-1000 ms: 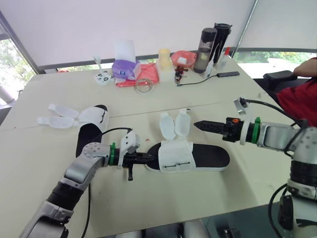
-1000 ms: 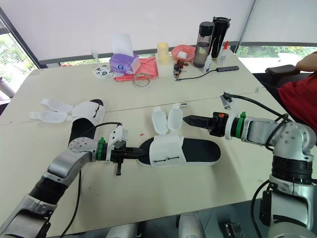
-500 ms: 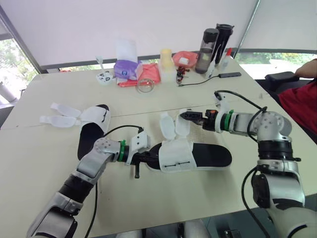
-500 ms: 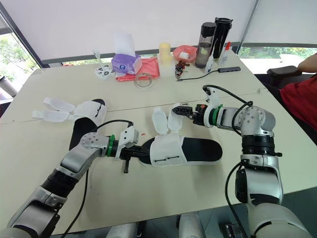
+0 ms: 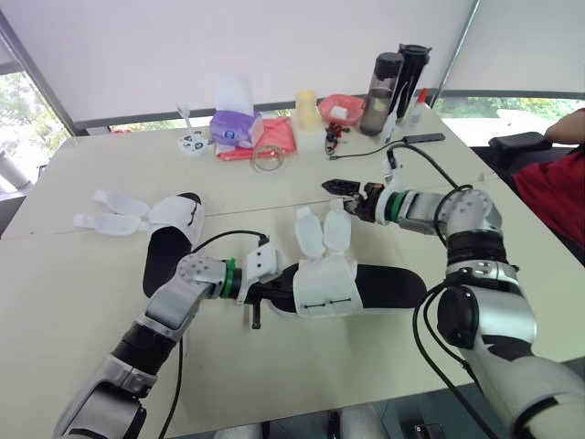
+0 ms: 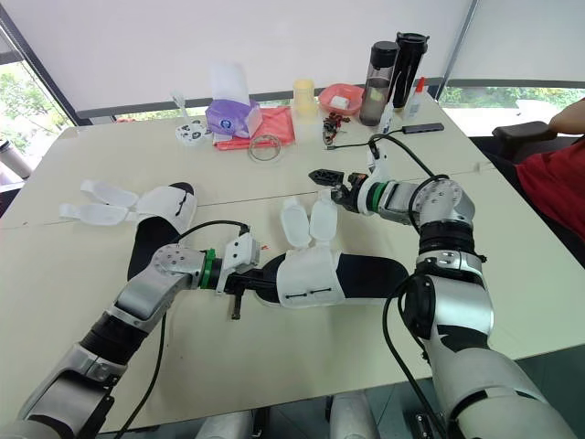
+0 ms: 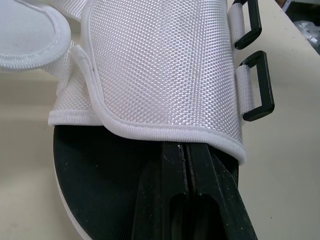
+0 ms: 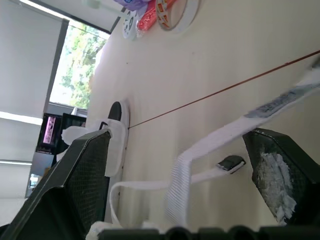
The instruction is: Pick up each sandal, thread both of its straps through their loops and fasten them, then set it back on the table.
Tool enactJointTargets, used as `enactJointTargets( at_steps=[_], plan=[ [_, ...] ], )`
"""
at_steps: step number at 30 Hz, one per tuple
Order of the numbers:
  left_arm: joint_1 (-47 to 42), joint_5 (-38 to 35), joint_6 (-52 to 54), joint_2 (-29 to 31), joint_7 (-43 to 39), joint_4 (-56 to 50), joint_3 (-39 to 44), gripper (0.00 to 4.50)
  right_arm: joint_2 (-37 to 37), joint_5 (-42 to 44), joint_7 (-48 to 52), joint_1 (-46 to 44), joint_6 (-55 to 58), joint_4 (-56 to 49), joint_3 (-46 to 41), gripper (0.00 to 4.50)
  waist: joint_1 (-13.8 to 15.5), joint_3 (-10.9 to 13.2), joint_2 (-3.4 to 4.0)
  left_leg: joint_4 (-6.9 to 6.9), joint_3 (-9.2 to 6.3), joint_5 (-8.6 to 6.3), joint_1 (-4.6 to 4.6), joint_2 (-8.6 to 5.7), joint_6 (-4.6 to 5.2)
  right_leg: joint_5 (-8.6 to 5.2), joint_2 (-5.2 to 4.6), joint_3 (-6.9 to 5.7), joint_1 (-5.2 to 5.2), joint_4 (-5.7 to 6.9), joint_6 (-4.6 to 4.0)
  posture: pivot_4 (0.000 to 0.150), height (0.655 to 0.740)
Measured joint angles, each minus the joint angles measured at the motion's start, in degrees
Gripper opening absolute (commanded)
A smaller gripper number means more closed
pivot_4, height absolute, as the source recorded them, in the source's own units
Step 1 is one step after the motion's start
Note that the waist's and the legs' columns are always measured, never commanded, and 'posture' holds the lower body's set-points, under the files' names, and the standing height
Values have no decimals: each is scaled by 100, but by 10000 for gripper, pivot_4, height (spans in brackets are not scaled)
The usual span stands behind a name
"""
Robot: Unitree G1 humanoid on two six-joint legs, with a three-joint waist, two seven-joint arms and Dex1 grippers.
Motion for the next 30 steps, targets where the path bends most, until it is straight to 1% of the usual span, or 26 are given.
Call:
enactJointTargets(
  at_steps=[1,3,5,6,10,13,17,19,22,24,26,28,30],
  plan=[
    [3,11,-1,-3,4,-18,0,0,21,-22,-29,-61,-48,214,-79,26885,2,0,0,0,0,0,-1,-1,0,0,0,0,0,-1,0,1500,7400],
    [18,18,-2,-7,18,-37,3,0,23,-87,-40,-165,-59,507,-164,15471,-3,0,0,0,1,0,-1,-1,0,0,0,2,0,-1,0,1500,7400],
    [30,22,0,-25,54,-48,5,0,22,-166,-28,-232,-66,630,-164,4418,-8,0,0,-1,0,0,0,-1,0,0,0,2,0,0,0,1500,7400],
    [44,26,3,-42,81,-66,9,0,21,-211,-12,-240,-66,645,-154,663,-7,0,0,-1,0,0,0,-1,0,0,0,2,0,0,0,1500,7400],
    [94,27,16,-52,152,-123,19,0,-12,-378,174,-230,13,608,-54,663,-9,0,0,-1,0,0,0,-1,0,0,0,2,0,0,0,1500,7400],
    [109,27,17,-62,188,-143,21,0,-71,-426,405,-145,61,286,61,663,-5,0,0,-1,0,0,0,-1,0,0,0,1,0,0,0,1500,7400],
    [134,26,20,-113,247,-141,27,0,-115,-397,1028,456,-163,-1280,360,663,-4,0,1,1,-2,0,-1,-2,0,0,0,1,0,0,2,1500,7400],
    [135,26,19,-129,267,-133,27,0,-156,-362,1360,854,-334,-2219,534,663,-12,0,0,1,-3,0,0,-2,0,0,0,1,0,1,2,1500,7400],
    [121,26,23,-171,282,-109,23,0,-351,-282,2158,1619,-819,-3811,907,663,-3,0,1,0,-5,0,-1,-2,0,0,0,0,0,-1,3,1500,7400],
    [113,23,23,-194,271,-82,25,0,-751,-511,2837,2280,-1557,-5041,1459,663,4,0,0,0,-6,0,-1,-2,0,-3,0,-1,0,-2,8,1500,7400],
    [94,26,21,-199,259,-63,24,0,-1191,-1128,3303,2799,-2497,-5860,2097,663,-13,-1,-1,1,-4,0,1,-3,0,-10,-1,0,3,-2,20,1500,7400],
    [93,26,20,-211,244,-36,21,0,-1595,-1983,3629,3447,-3696,-6375,2726,663,-3,-4,-9,2,-5,0,13,-2,-1,-18,-1,-2,15,-2,31,1500,7400],
    [86,26,17,-219,229,-17,22,0,-1907,-2851,3835,4150,-5023,-6564,3230,663,3,-4,-10,2,-4,0,15,-2,-2,-18,-1,-2,17,-3,32,1500,7400]
  ],
)
